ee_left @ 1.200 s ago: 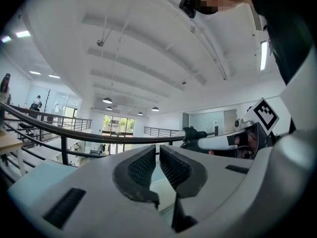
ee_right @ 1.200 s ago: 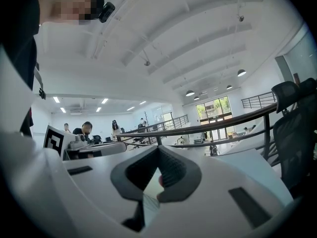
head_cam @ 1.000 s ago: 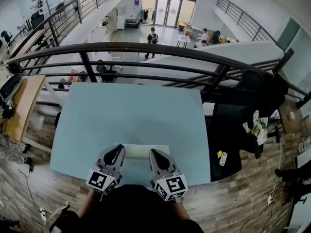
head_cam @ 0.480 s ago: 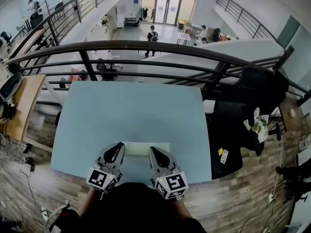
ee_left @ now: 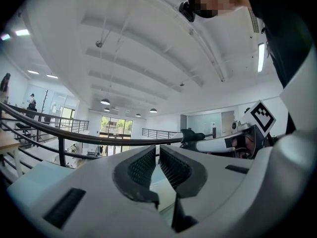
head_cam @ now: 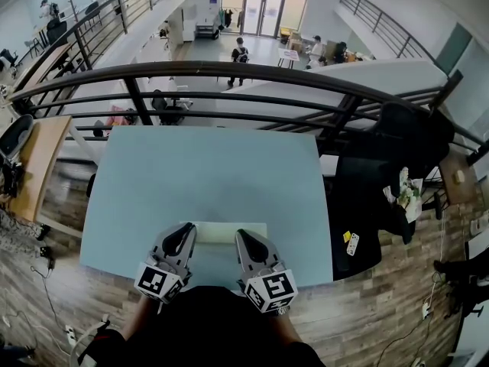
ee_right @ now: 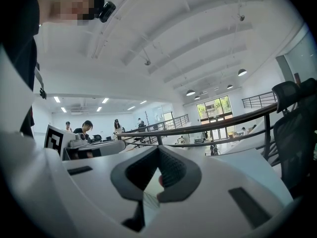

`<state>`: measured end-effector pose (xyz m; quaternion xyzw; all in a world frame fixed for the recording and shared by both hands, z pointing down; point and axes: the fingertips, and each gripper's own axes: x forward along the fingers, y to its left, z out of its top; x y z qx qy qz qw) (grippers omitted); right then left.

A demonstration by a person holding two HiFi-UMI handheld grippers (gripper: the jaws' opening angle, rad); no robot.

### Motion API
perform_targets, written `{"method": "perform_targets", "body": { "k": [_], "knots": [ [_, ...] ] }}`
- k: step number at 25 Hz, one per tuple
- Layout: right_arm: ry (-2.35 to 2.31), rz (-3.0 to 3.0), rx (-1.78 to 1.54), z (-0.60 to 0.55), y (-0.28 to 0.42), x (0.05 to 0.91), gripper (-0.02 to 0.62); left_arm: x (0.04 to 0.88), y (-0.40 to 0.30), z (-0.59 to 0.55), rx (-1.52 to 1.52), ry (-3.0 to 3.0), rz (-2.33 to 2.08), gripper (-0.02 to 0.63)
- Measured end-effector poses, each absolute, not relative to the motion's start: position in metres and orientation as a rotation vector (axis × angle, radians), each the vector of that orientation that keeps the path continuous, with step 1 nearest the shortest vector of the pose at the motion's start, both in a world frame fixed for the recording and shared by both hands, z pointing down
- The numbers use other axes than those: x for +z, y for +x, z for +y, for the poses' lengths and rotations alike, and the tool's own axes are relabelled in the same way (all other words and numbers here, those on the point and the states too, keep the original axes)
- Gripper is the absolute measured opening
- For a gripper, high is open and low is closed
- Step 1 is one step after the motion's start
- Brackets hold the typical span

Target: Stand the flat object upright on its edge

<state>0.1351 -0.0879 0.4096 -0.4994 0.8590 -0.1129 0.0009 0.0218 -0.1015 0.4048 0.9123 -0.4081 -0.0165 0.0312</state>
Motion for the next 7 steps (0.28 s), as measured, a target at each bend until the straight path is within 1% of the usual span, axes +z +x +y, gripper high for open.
{"method": "perform_targets", "body": {
  "k": [7],
  "knots": [
    [-1.576,2.696,-0.357,-0.0868,0.1336,0.4106,0.008,0.4066,0.0166,-0.1011,-0.052,2.786,-1.278,0.028]
  ]
}}
